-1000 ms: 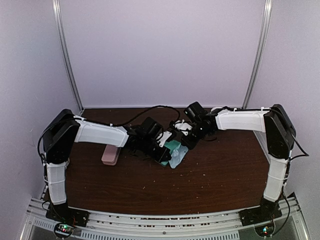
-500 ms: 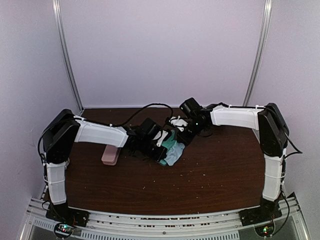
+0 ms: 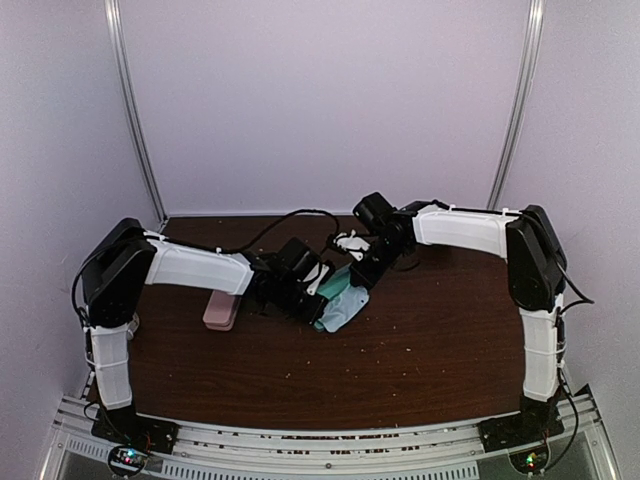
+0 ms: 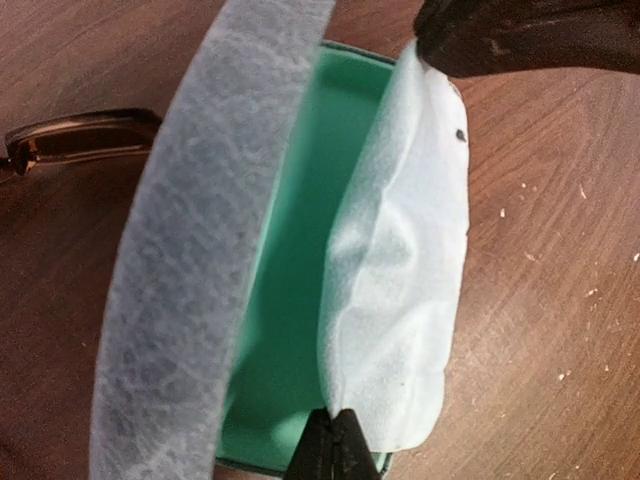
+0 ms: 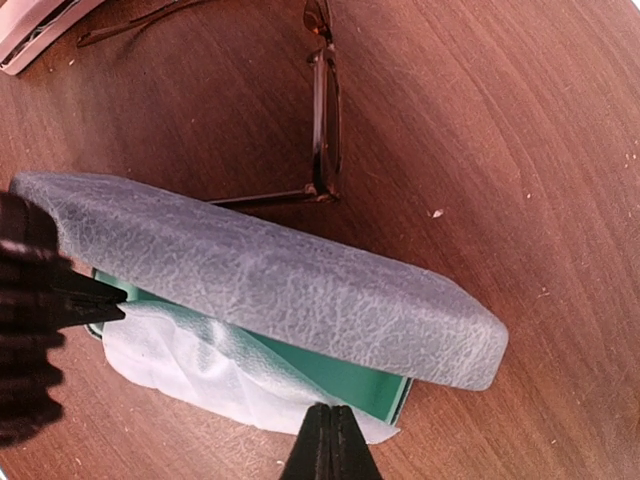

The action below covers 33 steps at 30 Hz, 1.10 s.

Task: Organize the sunglasses
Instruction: Place the glasses cleaning cloth in the sunglasses case.

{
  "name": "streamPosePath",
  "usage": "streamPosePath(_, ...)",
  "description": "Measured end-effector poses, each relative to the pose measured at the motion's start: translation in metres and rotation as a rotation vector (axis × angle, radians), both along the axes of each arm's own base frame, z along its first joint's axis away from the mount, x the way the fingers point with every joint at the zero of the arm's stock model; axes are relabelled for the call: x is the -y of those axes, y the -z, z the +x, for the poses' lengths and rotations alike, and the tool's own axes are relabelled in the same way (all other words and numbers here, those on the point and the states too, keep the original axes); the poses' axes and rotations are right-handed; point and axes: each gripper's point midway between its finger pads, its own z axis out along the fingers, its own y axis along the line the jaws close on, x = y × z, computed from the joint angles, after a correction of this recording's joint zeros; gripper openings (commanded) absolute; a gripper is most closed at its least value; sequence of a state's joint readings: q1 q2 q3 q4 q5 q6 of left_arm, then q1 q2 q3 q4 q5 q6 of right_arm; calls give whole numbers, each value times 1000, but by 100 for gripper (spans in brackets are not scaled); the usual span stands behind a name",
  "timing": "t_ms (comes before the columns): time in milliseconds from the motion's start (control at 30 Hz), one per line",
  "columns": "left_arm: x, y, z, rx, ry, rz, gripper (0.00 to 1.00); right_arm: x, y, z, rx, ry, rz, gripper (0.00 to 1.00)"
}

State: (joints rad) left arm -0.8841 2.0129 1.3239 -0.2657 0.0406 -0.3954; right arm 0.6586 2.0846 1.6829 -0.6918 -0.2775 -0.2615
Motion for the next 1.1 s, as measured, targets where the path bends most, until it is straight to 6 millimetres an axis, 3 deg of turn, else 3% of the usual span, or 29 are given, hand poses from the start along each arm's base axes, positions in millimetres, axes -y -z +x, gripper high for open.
streamPosePath(433, -11, -13, 1, 20, -30, 29, 0, 2, 6, -13, -63, 17, -19, 0)
streamPosePath(1100, -22, -12, 10, 68, -77, 79, 0, -8, 3, 0, -61, 63, 14, 3)
